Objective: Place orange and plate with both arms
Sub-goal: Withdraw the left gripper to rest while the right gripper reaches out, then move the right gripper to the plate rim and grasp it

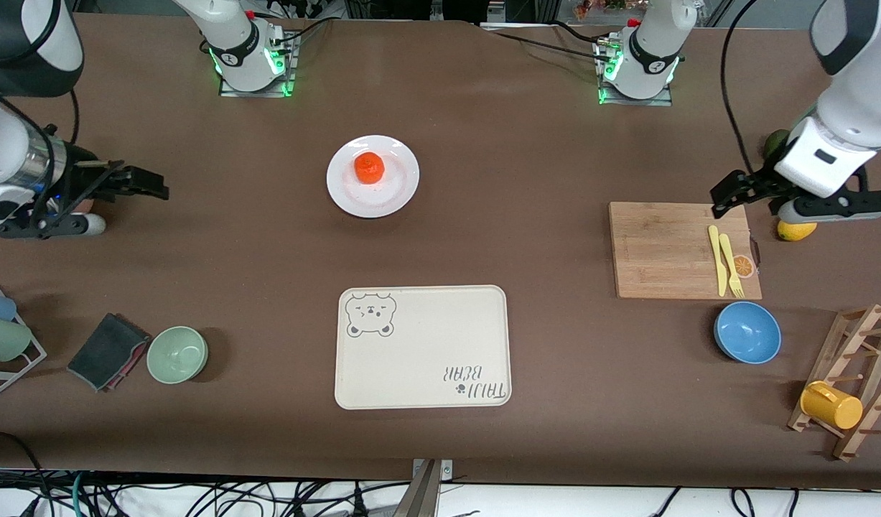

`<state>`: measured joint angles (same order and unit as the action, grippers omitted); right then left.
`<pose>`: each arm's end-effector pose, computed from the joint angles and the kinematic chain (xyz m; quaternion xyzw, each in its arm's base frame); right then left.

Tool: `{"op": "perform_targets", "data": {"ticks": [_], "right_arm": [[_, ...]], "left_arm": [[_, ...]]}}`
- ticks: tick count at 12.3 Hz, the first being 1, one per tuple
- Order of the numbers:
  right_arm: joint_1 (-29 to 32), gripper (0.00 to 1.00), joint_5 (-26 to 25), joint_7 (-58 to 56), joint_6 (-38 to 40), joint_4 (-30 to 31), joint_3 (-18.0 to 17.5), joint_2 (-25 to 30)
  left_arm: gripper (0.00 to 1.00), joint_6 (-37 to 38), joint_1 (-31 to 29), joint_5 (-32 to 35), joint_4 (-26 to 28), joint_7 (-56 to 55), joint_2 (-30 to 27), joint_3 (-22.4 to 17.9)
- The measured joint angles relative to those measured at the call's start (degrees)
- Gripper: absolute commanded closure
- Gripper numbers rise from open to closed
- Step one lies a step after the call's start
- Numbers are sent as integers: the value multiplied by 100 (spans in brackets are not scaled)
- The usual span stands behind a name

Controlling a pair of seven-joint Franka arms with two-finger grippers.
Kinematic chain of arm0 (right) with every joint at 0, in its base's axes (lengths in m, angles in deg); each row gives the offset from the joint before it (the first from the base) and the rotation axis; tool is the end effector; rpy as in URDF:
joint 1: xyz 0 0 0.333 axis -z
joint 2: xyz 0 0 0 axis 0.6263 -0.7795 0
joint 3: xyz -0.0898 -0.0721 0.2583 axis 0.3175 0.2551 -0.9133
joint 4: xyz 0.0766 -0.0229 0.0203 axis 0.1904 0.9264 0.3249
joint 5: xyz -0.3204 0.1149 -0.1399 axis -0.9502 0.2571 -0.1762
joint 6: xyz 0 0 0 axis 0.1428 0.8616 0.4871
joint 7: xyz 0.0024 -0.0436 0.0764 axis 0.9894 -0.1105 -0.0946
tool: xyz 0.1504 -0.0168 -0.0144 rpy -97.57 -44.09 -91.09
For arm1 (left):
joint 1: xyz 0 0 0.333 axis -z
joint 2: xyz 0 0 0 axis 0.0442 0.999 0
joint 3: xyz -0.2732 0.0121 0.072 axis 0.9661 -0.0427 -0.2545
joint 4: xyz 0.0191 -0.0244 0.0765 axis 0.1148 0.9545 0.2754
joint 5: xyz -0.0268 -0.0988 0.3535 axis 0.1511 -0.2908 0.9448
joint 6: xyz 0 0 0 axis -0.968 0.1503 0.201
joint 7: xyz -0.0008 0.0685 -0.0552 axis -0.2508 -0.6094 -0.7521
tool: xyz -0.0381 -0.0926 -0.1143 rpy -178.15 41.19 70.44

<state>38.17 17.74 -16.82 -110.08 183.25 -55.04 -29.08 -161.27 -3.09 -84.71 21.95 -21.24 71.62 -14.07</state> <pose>0.5330 0.0439 0.4457 -0.9936 -0.0194 0.0916 0.0634 0.5267 -0.0175 0.4682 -0.9993 -0.0315 -0.0220 0.0021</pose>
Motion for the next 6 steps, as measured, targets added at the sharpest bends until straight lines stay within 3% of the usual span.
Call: {"op": "perform_targets", "data": {"ticks": [4, 6], "right_arm": [[-2, 0, 1005, -106, -1969, 2545, -186, 882], [-9, 0, 1842, -473, -2414, 3250, -335, 968]], "left_arm": [[0, 1046, 31, -339, -424, 1138, -128, -518], [0, 1343, 94, -339, -832, 1159, -135, -533]]}}
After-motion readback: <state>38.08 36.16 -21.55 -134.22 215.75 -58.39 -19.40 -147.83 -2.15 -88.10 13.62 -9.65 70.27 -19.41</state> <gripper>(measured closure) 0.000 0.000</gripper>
